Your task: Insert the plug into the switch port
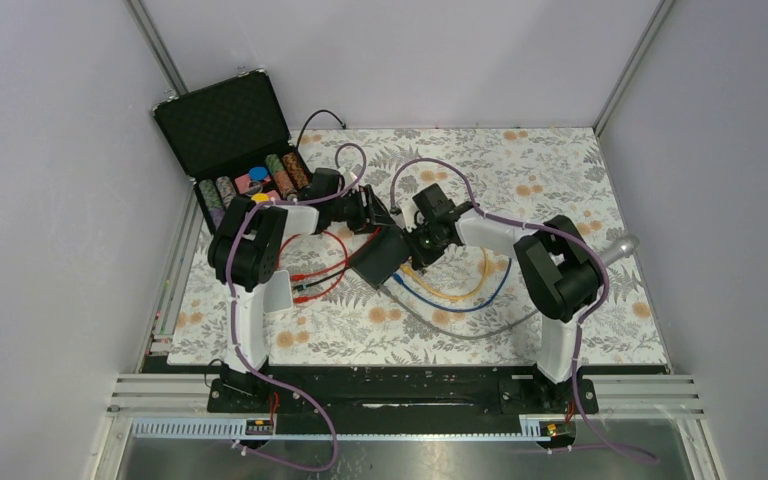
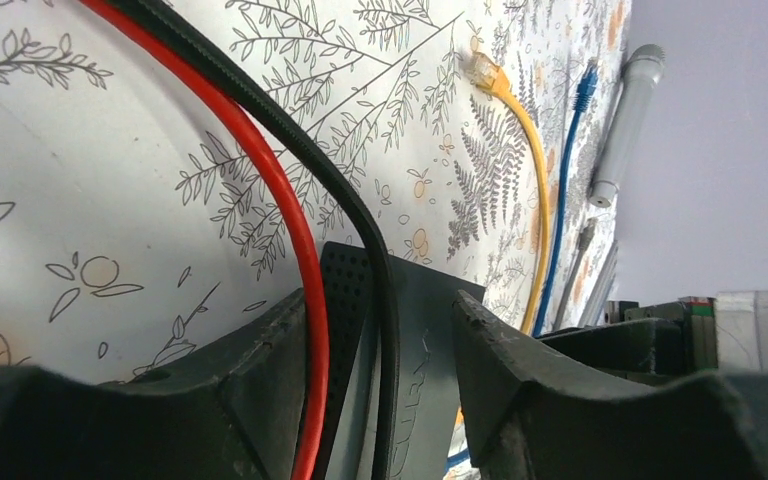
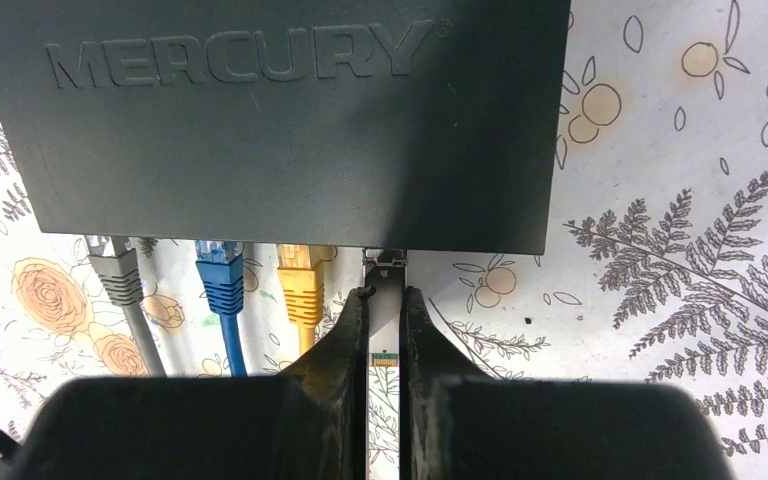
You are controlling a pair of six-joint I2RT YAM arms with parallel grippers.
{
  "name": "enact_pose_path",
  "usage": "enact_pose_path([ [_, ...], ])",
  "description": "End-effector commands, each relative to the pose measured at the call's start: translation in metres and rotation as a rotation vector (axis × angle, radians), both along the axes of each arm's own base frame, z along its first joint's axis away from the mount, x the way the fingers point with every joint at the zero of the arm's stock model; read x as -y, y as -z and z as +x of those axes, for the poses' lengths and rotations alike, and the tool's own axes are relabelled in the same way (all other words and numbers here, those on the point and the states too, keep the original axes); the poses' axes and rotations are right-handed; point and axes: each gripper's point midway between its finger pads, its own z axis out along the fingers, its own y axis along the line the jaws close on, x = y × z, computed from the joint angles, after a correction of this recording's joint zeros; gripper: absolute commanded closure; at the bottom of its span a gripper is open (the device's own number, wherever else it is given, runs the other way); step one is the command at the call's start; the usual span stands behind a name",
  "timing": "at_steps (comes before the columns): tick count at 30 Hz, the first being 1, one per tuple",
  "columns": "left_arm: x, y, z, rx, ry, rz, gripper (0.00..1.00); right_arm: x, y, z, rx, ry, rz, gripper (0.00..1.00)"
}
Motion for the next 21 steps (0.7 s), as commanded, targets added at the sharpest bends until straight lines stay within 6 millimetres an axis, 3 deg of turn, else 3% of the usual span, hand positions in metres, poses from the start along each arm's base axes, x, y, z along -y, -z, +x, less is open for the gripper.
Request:
enact_pose_path([
  [1, 0.021, 0.048, -0.113, -0.375, 0.2, 0.108, 0.47, -0.034, -0.06, 0.066, 0.348, 0.062, 0.165, 1.0],
  [6, 0.019, 0.045, -0.111, -0.36, 0.199, 0.13, 0.47, -0.034, -0.067, 0.067, 0.347, 0.078, 0.182, 1.0],
  [10, 0.021, 0.035, -0.099, -0.335, 0.185, 0.133, 0.45, -0.035, -0.047, 0.061, 0.284, 0.045, 0.146, 1.0],
  [14, 0.013, 0.021, -0.072, -0.296, 0.149, 0.175, 0.42, -0.021, -0.037, 0.053, 0.28, 0.04, 0.093, 0.94],
  [16, 0.009, 0.012, -0.057, -0.277, 0.129, 0.174, 0.42, -0.015, -0.038, 0.048, 0.288, 0.028, 0.087, 1.0],
  [21, -0.007, -0.011, -0.019, -0.23, 0.058, 0.183, 0.42, 0.007, -0.044, 0.037, 0.29, 0.04, 0.035, 1.0],
])
